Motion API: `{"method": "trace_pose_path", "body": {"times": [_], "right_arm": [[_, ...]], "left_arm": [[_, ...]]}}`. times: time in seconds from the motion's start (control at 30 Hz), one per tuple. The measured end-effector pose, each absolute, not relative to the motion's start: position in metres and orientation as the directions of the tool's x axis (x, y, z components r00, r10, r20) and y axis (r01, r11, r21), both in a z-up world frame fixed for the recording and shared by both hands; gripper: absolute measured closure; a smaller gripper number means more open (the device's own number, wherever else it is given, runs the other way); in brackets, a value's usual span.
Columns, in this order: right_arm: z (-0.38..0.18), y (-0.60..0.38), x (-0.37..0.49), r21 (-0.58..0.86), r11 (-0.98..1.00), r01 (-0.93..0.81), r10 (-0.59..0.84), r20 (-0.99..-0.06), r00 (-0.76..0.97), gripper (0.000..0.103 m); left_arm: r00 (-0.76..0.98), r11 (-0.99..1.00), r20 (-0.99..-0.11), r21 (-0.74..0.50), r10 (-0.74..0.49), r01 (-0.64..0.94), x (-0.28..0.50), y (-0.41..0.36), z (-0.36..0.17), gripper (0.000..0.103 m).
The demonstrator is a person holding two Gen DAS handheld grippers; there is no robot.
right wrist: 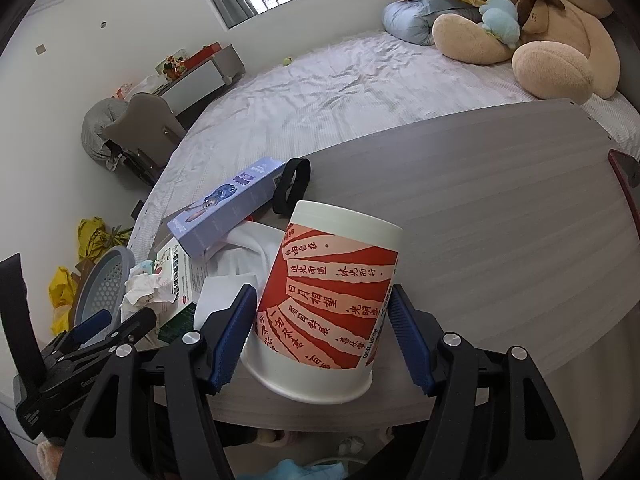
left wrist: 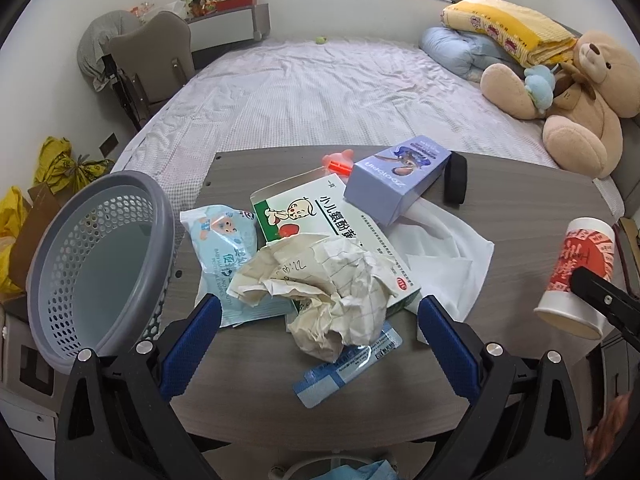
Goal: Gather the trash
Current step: 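Lift the paper cup with the right tool while the left tool grasps crumpled tissue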
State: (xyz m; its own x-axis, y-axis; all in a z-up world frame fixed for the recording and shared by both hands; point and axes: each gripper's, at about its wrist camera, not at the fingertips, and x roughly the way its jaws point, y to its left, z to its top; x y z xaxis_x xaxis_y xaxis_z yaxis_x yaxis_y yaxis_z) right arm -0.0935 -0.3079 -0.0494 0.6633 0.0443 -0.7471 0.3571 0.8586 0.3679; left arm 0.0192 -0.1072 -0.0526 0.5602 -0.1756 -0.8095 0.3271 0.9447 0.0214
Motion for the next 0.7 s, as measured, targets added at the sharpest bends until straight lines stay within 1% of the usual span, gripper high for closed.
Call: {"method": "trace_pose_path", "body": {"times": [0.23, 0.3, 0.37, 0.4, 0.43, 0.47, 0.5, 0.57, 0.7], "right_arm": [[-0.0542, -0.3072, -0.0921, 0.372, 0.858, 0.354, 0.055, -0.752, 0.657, 0.038], [-0.0556, -0.3067, -0.0917, 0.373, 0.858, 0.353, 0.057, -0.753, 0.656, 0.038], [-0.0567, -0.3066, -0.0905, 0.373, 0.858, 0.352, 0.060, -0.755, 0.653, 0.038], [-0.0574, -0.3061, -0.0900, 0.373, 0.859, 0.351, 0.061, -0.755, 0.653, 0.038], [-0.0578, -0.3055, -0.0896, 0.373, 0.859, 0.350, 0.063, -0.756, 0.652, 0.038], [-0.0580, -0.3046, -0.0893, 0.373, 0.860, 0.349, 0.063, -0.756, 0.651, 0.038], [-0.0579, -0.3039, -0.0889, 0.372, 0.860, 0.348, 0.064, -0.756, 0.651, 0.038], [-0.0573, -0.3028, -0.0886, 0.371, 0.862, 0.346, 0.064, -0.756, 0.652, 0.038], [-0.0563, -0.3009, -0.0883, 0.370, 0.864, 0.343, 0.064, -0.755, 0.652, 0.038]], "left_arm": [[0.556, 0.948, -0.811, 0.006, -0.181, 0.317, 0.0292, -0.1032, -0.0602, 0.008], [0.567, 0.944, -0.801, 0.008, -0.192, 0.331, 0.0276, -0.1029, -0.0581, 0.014], [0.570, 0.940, -0.799, 0.017, -0.192, 0.341, 0.0270, -0.1037, -0.0570, 0.025], [0.569, 0.938, -0.800, 0.023, -0.190, 0.345, 0.0272, -0.1042, -0.0573, 0.026], [0.566, 0.937, -0.802, 0.023, -0.192, 0.349, 0.0277, -0.1044, -0.0578, 0.032], [0.562, 0.935, -0.803, 0.019, -0.196, 0.354, 0.0283, -0.1045, -0.0581, 0.041], [0.560, 0.934, -0.805, 0.019, -0.197, 0.356, 0.0276, -0.1043, -0.0582, 0.043], [0.560, 0.932, -0.803, 0.016, -0.203, 0.361, 0.0277, -0.1037, -0.0573, 0.051], [0.559, 0.931, -0.800, -0.002, -0.220, 0.364, 0.0267, -0.0992, -0.0536, 0.059]]}}
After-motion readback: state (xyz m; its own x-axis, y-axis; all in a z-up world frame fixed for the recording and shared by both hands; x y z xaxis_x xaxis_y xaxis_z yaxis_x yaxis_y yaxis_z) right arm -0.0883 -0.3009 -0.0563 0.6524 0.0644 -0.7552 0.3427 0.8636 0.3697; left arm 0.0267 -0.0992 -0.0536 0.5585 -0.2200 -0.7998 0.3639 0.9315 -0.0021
